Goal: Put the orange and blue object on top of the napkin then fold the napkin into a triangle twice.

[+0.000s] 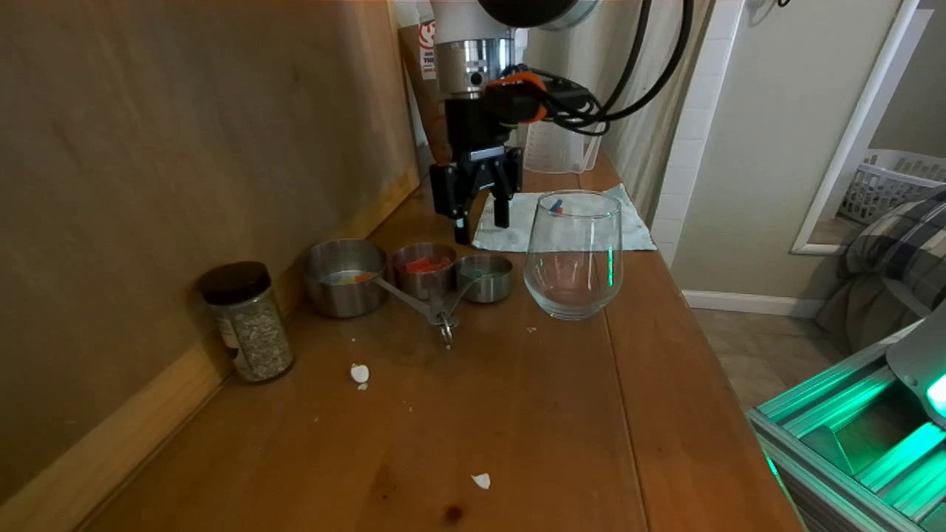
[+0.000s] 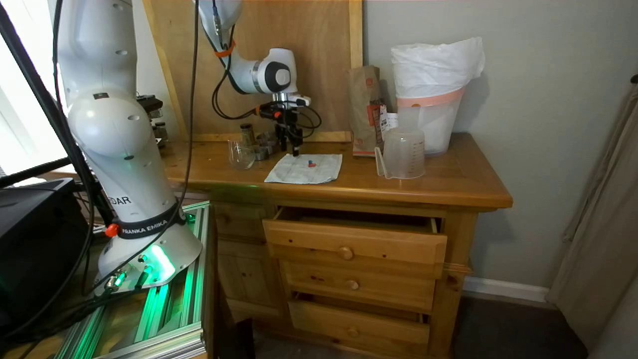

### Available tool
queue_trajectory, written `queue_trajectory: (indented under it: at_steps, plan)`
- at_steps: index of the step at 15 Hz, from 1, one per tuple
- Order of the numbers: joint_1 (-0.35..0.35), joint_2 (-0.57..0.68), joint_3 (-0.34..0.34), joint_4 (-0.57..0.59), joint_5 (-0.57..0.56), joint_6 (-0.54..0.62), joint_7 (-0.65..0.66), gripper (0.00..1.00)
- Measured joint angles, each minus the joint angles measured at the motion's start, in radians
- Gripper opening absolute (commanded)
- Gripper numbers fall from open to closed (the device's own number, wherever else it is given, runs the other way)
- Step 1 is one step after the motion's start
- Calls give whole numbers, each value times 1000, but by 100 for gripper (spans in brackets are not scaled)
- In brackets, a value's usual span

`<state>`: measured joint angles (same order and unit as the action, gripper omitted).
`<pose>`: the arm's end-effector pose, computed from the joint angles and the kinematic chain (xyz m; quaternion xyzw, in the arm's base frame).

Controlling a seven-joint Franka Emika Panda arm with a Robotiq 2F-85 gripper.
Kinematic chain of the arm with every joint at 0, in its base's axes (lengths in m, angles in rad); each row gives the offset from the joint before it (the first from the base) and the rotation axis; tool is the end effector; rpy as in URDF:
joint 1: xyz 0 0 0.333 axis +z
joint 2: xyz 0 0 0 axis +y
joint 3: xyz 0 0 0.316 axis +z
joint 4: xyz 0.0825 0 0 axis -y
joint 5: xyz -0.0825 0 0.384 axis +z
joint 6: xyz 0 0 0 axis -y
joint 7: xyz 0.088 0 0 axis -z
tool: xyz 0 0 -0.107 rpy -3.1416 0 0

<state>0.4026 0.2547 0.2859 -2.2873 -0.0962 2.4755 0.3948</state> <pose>0.4047 0.3359 0.2404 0.9831 0.1810 -0.0266 0.0078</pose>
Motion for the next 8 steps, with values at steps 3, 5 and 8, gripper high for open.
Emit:
queue_trajectory:
  at_steps: [3, 5, 8]
  plan:
    - [1, 0, -3, 0, -4, -14, 7, 61]
    - [2, 0, -3, 0, -5, -18, 10, 49]
    - [4, 0, -3, 0, -5, -20, 12, 41]
